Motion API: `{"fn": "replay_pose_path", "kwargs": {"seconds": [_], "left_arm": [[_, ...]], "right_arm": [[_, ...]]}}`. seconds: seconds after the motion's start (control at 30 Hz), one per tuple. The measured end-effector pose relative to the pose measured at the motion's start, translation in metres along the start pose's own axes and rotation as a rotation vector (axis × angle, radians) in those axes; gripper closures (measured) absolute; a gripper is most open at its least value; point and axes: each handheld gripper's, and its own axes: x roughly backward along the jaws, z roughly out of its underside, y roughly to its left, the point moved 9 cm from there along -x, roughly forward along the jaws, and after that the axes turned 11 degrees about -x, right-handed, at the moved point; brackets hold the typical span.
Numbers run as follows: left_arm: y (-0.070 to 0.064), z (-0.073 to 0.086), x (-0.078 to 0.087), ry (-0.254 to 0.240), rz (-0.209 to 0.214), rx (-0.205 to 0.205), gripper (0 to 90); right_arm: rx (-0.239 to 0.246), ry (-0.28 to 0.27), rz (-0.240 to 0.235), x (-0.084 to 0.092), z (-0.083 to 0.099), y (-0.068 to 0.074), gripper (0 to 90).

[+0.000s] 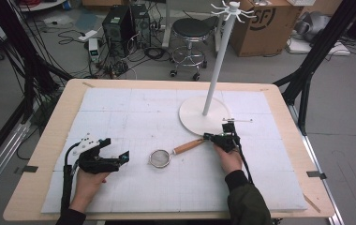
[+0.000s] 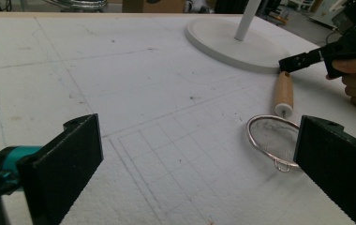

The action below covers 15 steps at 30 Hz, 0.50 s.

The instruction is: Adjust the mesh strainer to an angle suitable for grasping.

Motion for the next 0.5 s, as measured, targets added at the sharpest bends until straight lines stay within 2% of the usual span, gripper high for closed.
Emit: {"fn": "replay_pose_path", "kwargs": {"seconds": [0.2, 0.5], "left_arm": [[-0.001, 0.000, 0.000, 0.003, 0.006, -0.007, 2.1], [-0.001, 0.000, 0.001, 0.005, 0.007, -0.010, 2.1]], "right_arm": [[0.014, 0.014, -0.012, -0.013, 0.003, 0.017, 89.8], [0.014, 0.026, -0.024, -0.022, 0.005, 0.026, 89.8]]}}
